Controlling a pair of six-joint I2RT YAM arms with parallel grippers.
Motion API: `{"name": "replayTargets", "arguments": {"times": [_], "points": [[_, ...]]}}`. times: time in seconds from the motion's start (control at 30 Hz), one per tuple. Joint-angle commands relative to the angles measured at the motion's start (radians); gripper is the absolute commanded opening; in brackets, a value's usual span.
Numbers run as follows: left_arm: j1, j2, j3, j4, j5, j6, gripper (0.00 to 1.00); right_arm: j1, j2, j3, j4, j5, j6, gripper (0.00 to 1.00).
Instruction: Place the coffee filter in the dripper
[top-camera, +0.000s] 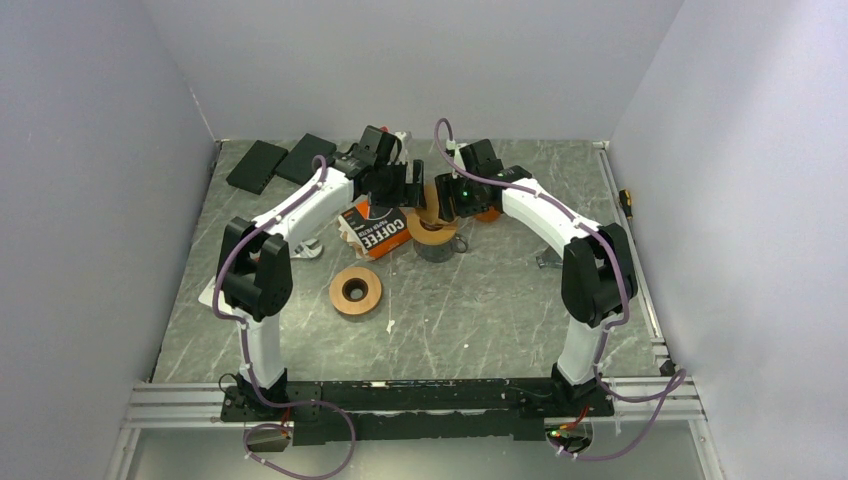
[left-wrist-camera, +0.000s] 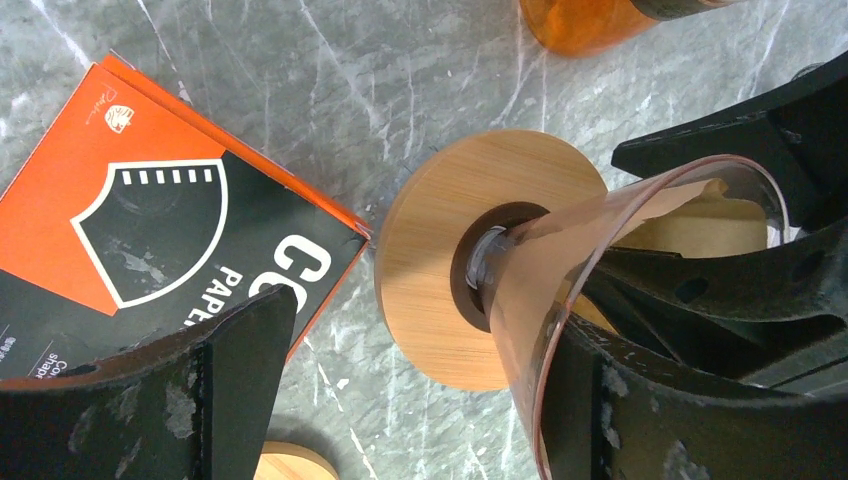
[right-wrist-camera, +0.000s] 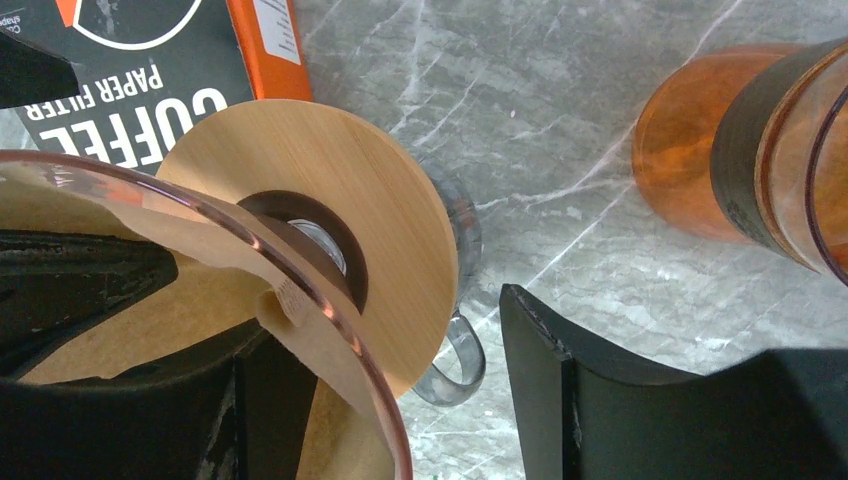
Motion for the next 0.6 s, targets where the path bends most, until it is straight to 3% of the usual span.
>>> {"name": "replayTargets", "arguments": {"times": [0.0, 0.3, 0.57], "points": [[-0.001, -0.011, 0.019, -0.006, -0.03, 0.019, 0.88, 0.001, -0.005, 0.04, -0.023, 0.009, -0.013, 0.7], [-0.001, -0.041, 0.016, -0.002, -0.015, 0.019, 0.92, 0.001, -0.084, 0.083, -0.057, -0.024, -0.002, 0.81], [0.0, -0.084, 0.013, 0.004, 0.016, 0.011, 0.98, -0.002, -0.14, 0.101, -0.087, -0.015, 0.001, 0.85]]}}
